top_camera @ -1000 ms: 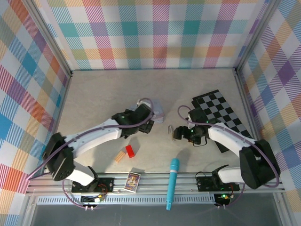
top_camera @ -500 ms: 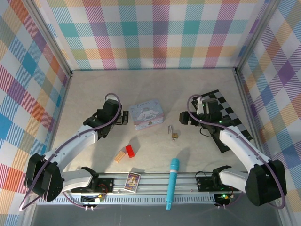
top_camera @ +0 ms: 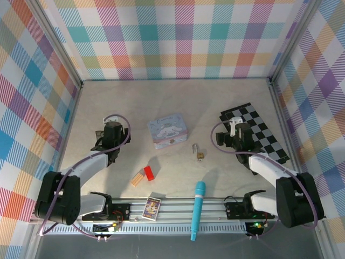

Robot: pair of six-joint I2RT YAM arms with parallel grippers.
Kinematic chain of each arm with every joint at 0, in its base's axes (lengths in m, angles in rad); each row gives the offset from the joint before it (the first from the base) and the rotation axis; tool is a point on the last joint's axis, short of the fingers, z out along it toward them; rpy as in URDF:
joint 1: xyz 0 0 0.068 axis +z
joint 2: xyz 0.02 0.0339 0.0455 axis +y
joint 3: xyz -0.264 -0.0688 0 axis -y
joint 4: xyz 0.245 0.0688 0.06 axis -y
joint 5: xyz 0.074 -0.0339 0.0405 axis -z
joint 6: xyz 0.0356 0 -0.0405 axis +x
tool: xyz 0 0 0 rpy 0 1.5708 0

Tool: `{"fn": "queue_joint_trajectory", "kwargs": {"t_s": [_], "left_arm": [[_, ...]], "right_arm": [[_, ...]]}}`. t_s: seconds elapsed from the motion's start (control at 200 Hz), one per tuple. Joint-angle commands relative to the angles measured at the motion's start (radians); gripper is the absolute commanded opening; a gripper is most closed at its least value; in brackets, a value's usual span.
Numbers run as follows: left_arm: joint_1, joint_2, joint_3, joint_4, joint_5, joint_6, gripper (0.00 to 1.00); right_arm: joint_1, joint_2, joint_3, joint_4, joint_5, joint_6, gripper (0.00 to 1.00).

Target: Unlock a padlock with a key

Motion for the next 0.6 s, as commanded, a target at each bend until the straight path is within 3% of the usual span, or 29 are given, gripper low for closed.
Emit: {"fn": "queue_joint_trajectory", "kwargs": {"t_s": [0.0,0.09,0.16,0.265,0.35,0.49,0.54,0.595], "left_arm": [[0.064,0.058,-0.079,0.326,0.127,0.006,1.0],[0.091,0.103,-0.085,0.394,0.183,0.017,1.0],[0.105,0.159,-0.109,0.54,0.27,0.029,1.0],[0.116,0.281,-0.101,0.639,0.27,0.021,1.0],[0.116,0.315,-0.09,0.644,0.276,0.031,1.0],[0.116,0.319,-0.091,0.653,0.276,0.03,1.0],[0.116,0.318,-0.09,0.649,0.276,0.03,1.0],[0.114,0.319,-0.089,0.649,0.275,0.032,1.0]], "right_arm": [[-0.065,0.049,-0.046,0.271,-0.005,-0.013,0.99],[-0.083,0.088,-0.042,0.316,-0.013,-0.018,0.99],[-0.089,0.105,-0.07,0.431,-0.031,-0.027,0.99],[-0.109,0.131,-0.064,0.465,-0.073,-0.027,0.99],[-0.138,0.16,-0.045,0.468,-0.105,-0.003,0.99],[-0.18,0.319,-0.059,0.653,-0.15,0.028,0.99],[-0.191,0.304,-0.032,0.565,-0.176,0.035,0.99],[-0.199,0.313,-0.031,0.582,-0.182,0.04,0.99]]}}
